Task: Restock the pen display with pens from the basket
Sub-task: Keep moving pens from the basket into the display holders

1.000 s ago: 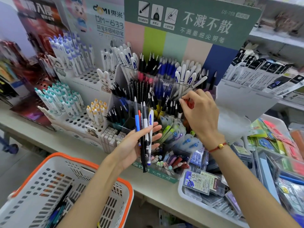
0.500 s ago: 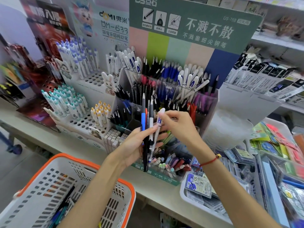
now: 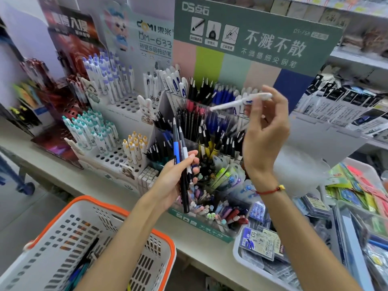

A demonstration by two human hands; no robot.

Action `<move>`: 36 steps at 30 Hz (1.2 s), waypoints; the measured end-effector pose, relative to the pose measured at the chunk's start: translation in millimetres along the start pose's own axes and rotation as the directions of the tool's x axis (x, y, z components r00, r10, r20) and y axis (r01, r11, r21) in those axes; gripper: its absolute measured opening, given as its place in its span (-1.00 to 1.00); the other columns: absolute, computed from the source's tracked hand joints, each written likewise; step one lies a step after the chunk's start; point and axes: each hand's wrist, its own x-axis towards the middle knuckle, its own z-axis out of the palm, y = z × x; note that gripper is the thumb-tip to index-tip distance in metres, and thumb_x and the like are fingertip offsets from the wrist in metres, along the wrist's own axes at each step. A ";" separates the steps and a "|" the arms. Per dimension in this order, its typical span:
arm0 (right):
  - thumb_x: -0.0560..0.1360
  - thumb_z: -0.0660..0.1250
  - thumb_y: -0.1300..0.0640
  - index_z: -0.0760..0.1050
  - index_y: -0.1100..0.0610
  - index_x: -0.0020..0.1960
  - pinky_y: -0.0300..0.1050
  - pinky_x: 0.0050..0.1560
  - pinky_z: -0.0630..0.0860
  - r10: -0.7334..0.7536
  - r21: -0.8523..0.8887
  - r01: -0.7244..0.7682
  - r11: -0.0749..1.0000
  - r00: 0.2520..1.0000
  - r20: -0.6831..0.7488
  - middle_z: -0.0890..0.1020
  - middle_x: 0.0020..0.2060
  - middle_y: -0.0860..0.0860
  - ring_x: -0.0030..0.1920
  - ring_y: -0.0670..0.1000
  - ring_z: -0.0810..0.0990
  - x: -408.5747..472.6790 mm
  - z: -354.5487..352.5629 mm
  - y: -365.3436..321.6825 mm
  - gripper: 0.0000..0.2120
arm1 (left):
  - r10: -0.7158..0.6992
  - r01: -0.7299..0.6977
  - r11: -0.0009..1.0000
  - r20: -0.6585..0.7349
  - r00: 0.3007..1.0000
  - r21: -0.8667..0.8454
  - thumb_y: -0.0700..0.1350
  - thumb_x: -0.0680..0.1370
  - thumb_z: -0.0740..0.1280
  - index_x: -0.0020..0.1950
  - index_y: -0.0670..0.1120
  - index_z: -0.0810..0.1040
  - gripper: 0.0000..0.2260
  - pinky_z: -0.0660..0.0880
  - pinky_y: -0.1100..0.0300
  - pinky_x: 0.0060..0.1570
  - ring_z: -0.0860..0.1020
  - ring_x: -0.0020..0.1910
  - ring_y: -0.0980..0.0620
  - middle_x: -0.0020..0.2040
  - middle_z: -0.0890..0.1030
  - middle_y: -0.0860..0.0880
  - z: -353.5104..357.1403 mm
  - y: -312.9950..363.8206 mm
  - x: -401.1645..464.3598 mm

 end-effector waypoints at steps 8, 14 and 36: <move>0.62 0.26 0.16 0.52 0.26 0.16 -0.03 -0.23 0.60 -0.271 -0.147 0.294 0.945 0.950 0.156 0.68 -0.14 0.01 -0.23 -0.03 0.65 23.1 94.6 7.8 -0.79 | 0.020 -0.023 0.997 -0.041 0.999 -0.067 -0.12 0.63 0.24 0.19 -0.09 0.52 -0.83 0.32 0.34 -0.51 0.38 -0.42 0.16 -0.26 0.50 0.06 -31.4 14.5 -5.5; 0.56 0.32 0.15 0.60 0.20 0.14 -0.13 -0.31 0.52 -0.407 -0.315 0.481 0.818 0.872 0.273 0.66 -0.28 0.06 -0.21 0.04 0.59 41.9 129.4 16.2 -0.79 | 0.013 -0.015 0.998 -0.026 1.000 -0.068 -0.12 0.62 0.24 0.21 -0.11 0.50 -0.81 0.34 0.33 -0.51 0.40 -0.42 0.16 -0.27 0.49 0.06 -45.8 23.4 -8.2; 0.58 0.33 0.03 0.66 0.16 0.02 -0.24 -0.28 0.49 0.305 -0.235 -0.195 0.952 0.605 0.735 0.66 -0.27 -0.05 -0.35 -0.20 0.54 -43.1 82.7 3.4 -0.77 | 0.027 -0.027 0.994 -0.006 1.000 0.106 0.01 0.65 0.20 -0.04 -0.07 0.45 -0.82 0.22 0.37 -0.60 0.29 -0.51 0.19 -0.37 0.41 0.08 -46.2 29.6 -10.2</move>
